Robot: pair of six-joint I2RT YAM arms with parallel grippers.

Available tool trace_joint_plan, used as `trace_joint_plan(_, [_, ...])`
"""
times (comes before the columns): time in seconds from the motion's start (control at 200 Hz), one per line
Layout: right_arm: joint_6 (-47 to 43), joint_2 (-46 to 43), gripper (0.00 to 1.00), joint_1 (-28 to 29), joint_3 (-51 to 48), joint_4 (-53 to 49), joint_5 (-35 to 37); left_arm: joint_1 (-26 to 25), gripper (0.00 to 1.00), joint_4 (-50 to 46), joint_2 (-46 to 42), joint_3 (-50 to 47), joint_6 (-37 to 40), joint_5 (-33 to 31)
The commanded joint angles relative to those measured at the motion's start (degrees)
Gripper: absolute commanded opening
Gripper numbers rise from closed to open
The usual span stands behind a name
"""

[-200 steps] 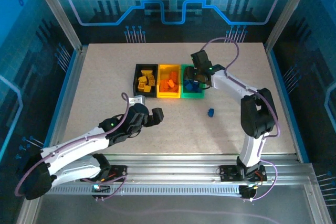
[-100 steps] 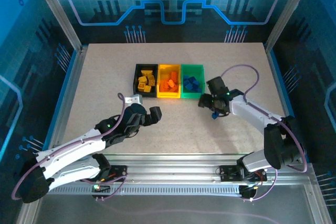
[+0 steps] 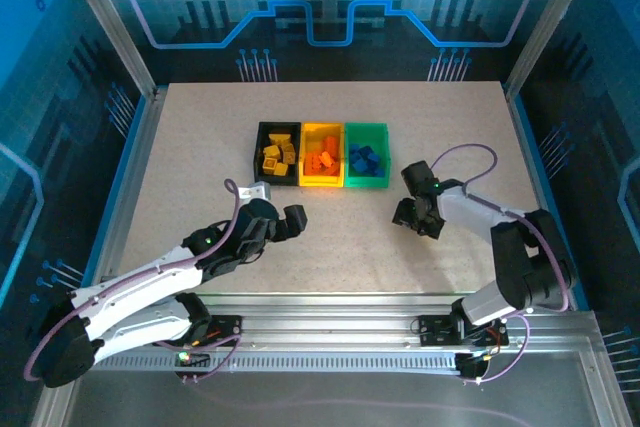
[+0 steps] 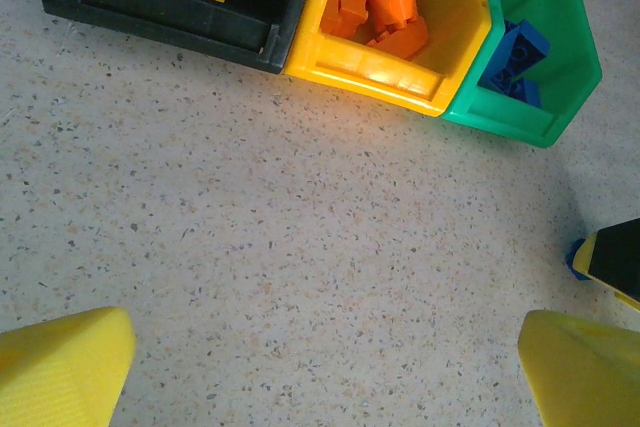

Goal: Sort the legos into containers by color

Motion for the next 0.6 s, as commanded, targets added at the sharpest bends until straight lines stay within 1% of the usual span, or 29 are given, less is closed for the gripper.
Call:
trace_joint_plan(0.0, [-0.56, 2.35, 0.64, -1.30, 2.68, 1.14, 1.97, 0.64, 0.99, 1.25, 0.04, -0.82, -0.79, 0.68])
trace_joint_plan(0.115, [-1.64, 3.45, 0.50, -1.60, 3.99, 1.29, 2.86, 0.97, 0.99, 1.51, 0.22, -0.84, -0.83, 1.15])
trace_joint_plan(0.21, [-3.03, 3.22, 0.40, -1.64, 4.45, 1.21, 3.10, 1.23, 0.99, 1.50, 0.40, -0.84, -0.79, 1.46])
trace_joint_plan(0.335, [-5.25, 0.83, 0.30, -1.21, 6.34, 0.82, 2.32, 1.58, 0.99, 1.62, 0.66, -0.66, -0.87, 1.81])
trace_joint_plan(0.385, [-6.43, -1.23, 0.29, -0.50, 6.77, 0.67, 1.79, 1.65, 0.99, 1.37, 0.67, -0.47, -0.87, 2.01])
trace_joint_plan(0.485, [-9.10, -5.14, 0.29, 2.34, 9.65, 0.37, 0.96, 1.79, 0.99, 0.92, 0.57, -0.24, -0.80, 1.91])
trace_joint_plan(0.535, [-10.61, -4.97, 0.30, 4.23, 12.96, -0.24, 0.81, 1.88, 0.99, 0.81, 0.35, -0.32, -0.89, 1.80])
trace_joint_plan(0.595, [-11.73, -2.77, 0.31, 6.58, 17.46, -1.18, 2.06, 1.87, 0.99, 0.76, 0.31, -0.49, -1.20, 1.86])
